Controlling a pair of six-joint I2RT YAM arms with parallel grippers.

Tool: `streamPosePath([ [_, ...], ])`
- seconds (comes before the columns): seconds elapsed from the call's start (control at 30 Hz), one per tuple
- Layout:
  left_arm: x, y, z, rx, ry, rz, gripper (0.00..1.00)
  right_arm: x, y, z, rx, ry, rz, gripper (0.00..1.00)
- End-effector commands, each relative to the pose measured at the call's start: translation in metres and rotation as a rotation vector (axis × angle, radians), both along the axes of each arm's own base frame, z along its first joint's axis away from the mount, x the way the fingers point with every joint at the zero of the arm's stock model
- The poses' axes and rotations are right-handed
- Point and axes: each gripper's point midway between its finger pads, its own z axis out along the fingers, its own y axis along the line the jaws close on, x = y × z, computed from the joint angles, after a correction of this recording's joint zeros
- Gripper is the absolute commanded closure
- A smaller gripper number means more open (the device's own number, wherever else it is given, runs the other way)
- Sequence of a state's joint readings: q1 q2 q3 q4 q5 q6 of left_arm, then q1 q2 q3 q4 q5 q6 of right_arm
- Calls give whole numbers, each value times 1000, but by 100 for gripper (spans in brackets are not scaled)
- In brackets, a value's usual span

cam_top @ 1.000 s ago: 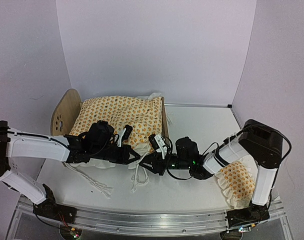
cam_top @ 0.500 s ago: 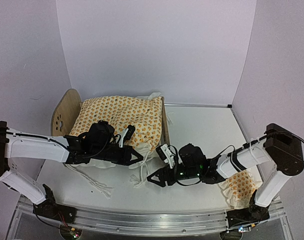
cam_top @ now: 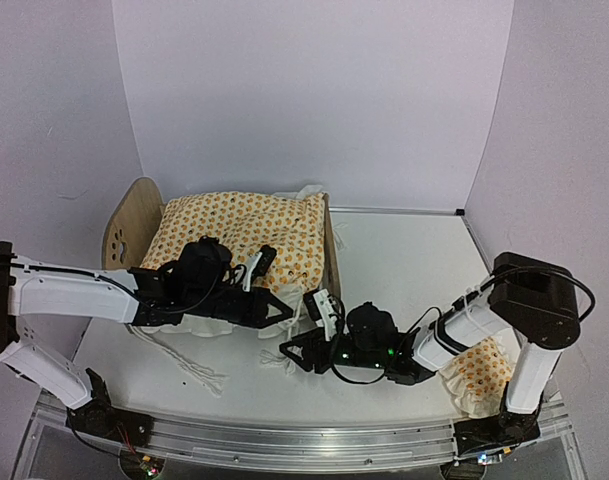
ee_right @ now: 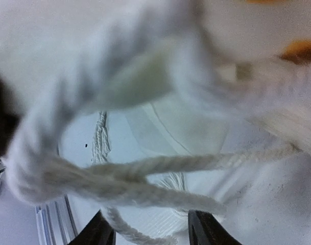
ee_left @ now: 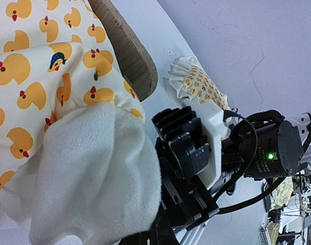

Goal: Set up the pet bed

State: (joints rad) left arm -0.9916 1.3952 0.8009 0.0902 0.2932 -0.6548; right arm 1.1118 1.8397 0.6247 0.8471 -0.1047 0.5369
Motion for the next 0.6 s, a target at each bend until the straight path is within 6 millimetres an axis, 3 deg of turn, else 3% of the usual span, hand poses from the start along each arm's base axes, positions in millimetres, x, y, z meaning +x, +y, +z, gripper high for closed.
streamPosePath([
  [0.0, 1, -20, 50, -114, -96, -43, 100, 5, 16, 50, 221, -79, -25, 61],
  [0.1, -3, -26, 58, -124, -127, -67, 100, -1, 9, 44, 223, -22, -29, 87],
  [0.17, -12, -31, 74, -137, -205, -84, 100, -6, -4, 33, 175, 39, -42, 100],
  [0.27, -26, -39, 96, -126, -386, -97, 100, -11, -22, 17, 104, 126, -78, 100],
  [0.33, -23, -41, 101, -113, -453, -75, 100, -14, -29, 10, 73, 163, -87, 100],
  [0.47, 2, -40, 113, -59, -587, 29, 100, -14, -29, 3, 45, 202, -94, 100],
  [0.57, 6, -44, 117, -49, -652, 28, 100, -16, -24, -6, 22, 231, -80, 100],
])
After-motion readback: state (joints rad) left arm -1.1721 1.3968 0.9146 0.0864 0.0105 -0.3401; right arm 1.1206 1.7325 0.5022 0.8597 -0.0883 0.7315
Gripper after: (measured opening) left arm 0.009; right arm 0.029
